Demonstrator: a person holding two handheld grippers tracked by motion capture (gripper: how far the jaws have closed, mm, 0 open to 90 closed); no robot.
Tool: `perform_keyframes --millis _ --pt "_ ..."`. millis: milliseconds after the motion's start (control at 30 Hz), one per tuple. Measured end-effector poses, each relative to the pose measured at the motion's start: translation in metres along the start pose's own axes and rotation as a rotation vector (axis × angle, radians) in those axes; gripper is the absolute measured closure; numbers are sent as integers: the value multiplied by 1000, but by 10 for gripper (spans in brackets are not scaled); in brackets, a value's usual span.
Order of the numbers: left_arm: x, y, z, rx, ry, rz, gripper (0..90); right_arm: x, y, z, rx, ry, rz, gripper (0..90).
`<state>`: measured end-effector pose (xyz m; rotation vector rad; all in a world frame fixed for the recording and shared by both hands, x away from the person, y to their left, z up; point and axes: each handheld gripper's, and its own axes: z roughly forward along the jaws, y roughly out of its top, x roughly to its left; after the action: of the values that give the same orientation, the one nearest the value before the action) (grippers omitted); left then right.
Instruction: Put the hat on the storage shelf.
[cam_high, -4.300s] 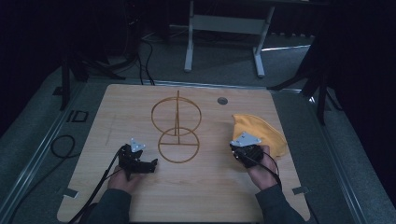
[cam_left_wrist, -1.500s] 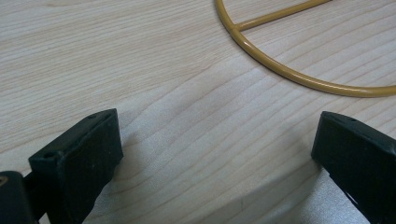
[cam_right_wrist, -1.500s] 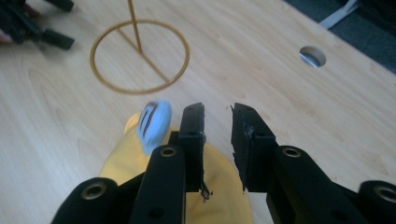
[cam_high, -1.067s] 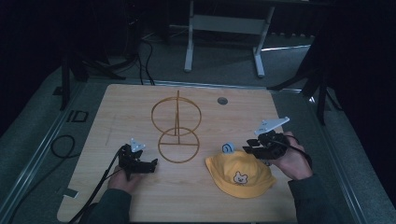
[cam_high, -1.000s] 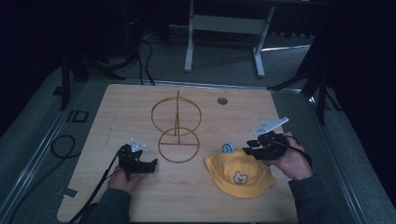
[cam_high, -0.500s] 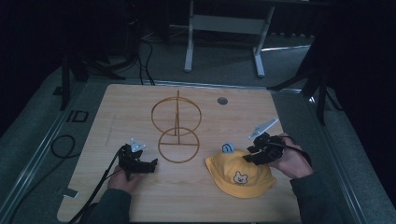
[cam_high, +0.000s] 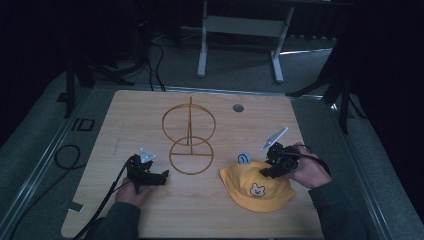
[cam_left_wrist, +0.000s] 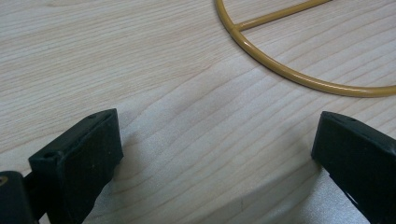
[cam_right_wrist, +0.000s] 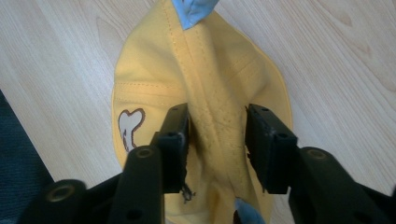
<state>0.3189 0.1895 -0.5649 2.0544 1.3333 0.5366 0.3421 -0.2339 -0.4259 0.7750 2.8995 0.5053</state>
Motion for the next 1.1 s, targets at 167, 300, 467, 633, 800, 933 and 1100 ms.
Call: perform_keyframes --millis 167,300,467,633,800,933,1100 --pt "0 0 0 0 0 0 19 2 3 0 25 -4 -30 693" --pt "0 0 0 0 0 0 19 3 4 1 36 -16 -49 743" --pt "0 0 0 1 0 0 19 7 5 0 30 -38 -67 775" --pt "0 0 0 -1 0 -2 19 8 4 -3 12 -61 -78 789" --pt "0 0 0 -1 0 -2 19 8 3 -7 -9 -73 -76 795" --pt "0 0 0 -1 0 -2 18 7 3 -8 -23 -83 -76 797" --pt "0 0 0 -1 0 -2 19 6 2 -11 -47 -94 -63 799"
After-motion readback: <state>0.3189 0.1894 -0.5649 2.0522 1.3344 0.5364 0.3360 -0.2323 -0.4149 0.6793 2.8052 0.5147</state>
